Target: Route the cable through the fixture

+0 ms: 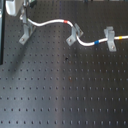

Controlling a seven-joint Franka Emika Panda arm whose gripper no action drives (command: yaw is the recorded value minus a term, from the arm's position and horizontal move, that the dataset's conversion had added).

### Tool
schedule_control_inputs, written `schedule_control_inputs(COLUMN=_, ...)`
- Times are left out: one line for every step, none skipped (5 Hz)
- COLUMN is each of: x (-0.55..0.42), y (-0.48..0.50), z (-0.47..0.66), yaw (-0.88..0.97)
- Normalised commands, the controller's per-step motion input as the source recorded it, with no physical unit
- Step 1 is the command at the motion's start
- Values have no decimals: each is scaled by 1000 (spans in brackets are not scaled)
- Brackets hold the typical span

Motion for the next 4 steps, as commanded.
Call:
schedule_control_inputs(x=-33, y=-123, z=-458, yaw=565)
schedule_control_inputs(x=-17, y=2, z=-407, yaw=820)
schedule_control_inputs(x=1, y=0, z=-120, yaw=803)
schedule_control_inputs(x=9, y=36, z=0, yaw=791)
